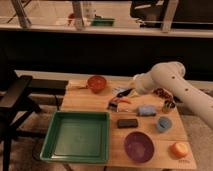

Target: Wipe purple bowl with brush

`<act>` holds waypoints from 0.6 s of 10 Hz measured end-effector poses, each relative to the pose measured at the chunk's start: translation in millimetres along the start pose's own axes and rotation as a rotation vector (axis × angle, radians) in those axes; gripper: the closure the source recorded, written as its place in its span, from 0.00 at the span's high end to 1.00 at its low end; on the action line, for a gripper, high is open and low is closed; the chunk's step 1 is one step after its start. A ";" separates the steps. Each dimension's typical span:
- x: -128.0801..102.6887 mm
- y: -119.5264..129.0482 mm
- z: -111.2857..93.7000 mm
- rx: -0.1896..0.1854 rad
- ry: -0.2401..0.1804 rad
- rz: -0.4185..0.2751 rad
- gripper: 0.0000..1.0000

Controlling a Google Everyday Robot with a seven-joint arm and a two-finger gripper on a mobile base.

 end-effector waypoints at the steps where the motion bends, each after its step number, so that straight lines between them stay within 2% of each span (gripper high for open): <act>1: 15.4 3.0 -8.3 0.005 0.013 0.043 0.00; 4: 48.9 15.1 -34.5 0.031 0.054 0.165 0.00; 6: 55.1 20.7 -49.4 0.048 0.074 0.210 0.00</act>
